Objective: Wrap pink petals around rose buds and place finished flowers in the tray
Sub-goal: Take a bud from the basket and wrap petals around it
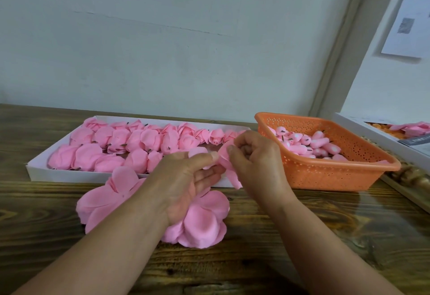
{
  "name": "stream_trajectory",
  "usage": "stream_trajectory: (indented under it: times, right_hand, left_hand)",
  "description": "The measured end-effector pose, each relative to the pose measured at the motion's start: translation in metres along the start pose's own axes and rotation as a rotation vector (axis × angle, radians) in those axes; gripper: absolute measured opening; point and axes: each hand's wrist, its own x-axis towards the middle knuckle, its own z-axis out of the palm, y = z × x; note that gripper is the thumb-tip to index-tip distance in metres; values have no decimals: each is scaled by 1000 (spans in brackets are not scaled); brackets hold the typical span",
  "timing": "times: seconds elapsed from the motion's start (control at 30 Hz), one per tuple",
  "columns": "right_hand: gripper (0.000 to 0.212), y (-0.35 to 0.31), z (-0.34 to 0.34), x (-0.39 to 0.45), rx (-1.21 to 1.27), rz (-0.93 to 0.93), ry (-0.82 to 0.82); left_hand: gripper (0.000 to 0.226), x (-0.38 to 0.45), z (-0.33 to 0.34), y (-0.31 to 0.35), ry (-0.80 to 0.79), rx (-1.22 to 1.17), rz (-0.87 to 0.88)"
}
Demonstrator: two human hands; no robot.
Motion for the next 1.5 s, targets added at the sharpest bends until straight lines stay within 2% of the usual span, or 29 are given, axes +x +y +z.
stream_trajectory:
  times: [0.1, 0.3, 0.4, 0.53, 0.67, 0.8, 0.97, 1.1, 1.17, 1.3, 1.4, 1.5]
  right_hand:
    - [36, -1, 2, -1, -23, -4, 1]
    - [27, -4, 5, -4, -87, -39, -24]
    - [20, -6, 5, -5, -99, -45, -41]
    - [18, -7, 4, -6, -125, -37, -86]
    - [16, -8, 6, -7, -150, -59, -149]
    - [17, -11, 5, -9, -121, -133, -244]
    - [14, -10, 3, -7, -137, -140, -228]
    - [15, -10, 3, -7, -139, -149, -250]
    - [15, -11, 3, -8, -155, -159, -265]
    - [15, -10, 2, -7, -175, -162, -258]
    - [14, -7, 0, -6, -162, -135, -220]
    - [13, -5, 0, -5, -104, -79, -197]
  left_hand:
    - [12, 0, 3, -3, 59, -76, -35]
    - [13, 3, 2, -6, 201, -97, -13]
    - [11, 4, -1, -8, 257, 118, 68]
    - [30, 0, 0, -9, 265, 435, 204]
    - [27, -2, 0, -7, 325, 542, 317]
    - [31, -2, -2, -6, 340, 537, 316]
    - [34, 2, -2, -5, 415, 368, 247]
    - [28, -2, 0, -4, 337, 489, 334]
    - [30, -5, 3, -4, 286, 557, 394]
    - [36, -9, 6, -2, 197, 631, 398]
    - [40, -9, 8, 1, 126, 550, 353]
    - [36, -6, 6, 4, 143, 378, 300]
